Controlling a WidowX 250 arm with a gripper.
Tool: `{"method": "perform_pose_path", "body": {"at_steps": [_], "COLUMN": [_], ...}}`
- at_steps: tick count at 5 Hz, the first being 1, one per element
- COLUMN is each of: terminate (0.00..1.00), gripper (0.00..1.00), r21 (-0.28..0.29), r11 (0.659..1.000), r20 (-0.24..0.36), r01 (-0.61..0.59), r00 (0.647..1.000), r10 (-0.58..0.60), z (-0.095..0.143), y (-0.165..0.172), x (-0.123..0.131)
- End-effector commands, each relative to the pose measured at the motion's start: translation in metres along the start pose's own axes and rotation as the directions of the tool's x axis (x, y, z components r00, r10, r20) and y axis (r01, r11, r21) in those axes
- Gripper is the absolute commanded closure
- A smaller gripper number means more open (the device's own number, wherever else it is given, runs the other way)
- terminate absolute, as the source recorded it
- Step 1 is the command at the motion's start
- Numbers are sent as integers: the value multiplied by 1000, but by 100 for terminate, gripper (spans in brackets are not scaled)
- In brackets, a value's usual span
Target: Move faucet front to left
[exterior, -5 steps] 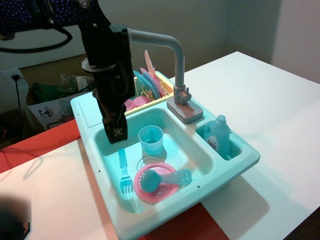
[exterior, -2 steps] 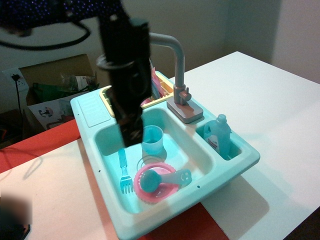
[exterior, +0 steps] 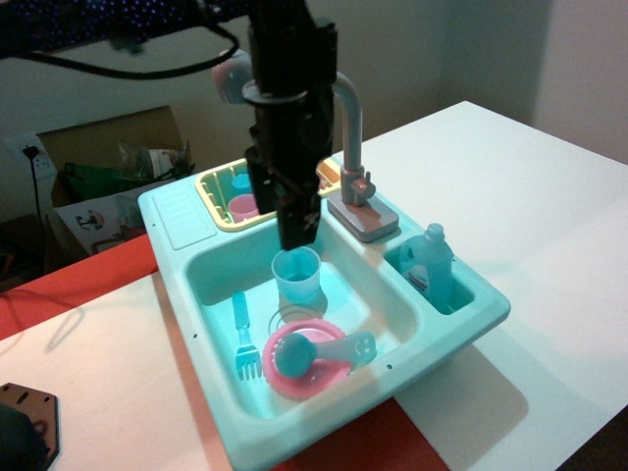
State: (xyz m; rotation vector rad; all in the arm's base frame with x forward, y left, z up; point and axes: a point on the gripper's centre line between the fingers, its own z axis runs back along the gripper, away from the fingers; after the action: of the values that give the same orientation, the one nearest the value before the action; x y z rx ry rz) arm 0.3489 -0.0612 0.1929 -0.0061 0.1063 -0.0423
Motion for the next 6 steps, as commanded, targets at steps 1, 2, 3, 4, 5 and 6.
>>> {"method": "perform_pose_path", "body": {"at_steps": [1, 2, 3, 4, 5, 6], "terminate": [0, 0, 0, 0, 0, 0], "gripper": [0, 0, 0, 0, 0, 0], "r21": [9, 30, 43, 40, 38, 44], "r11": [999, 991, 986, 984, 983, 975], "r20": [45, 48, 42, 26, 24, 24], "r01": [-47, -131, -162, -171, -181, -216], "r00": [998, 990, 986, 985, 983, 976], "r10": [47, 130, 161, 170, 180, 215], "z": [17, 21, 18, 13, 13, 13], "y": [24, 67, 89, 89, 92, 109], "x": [10, 2, -8, -25, -38, -48]}}
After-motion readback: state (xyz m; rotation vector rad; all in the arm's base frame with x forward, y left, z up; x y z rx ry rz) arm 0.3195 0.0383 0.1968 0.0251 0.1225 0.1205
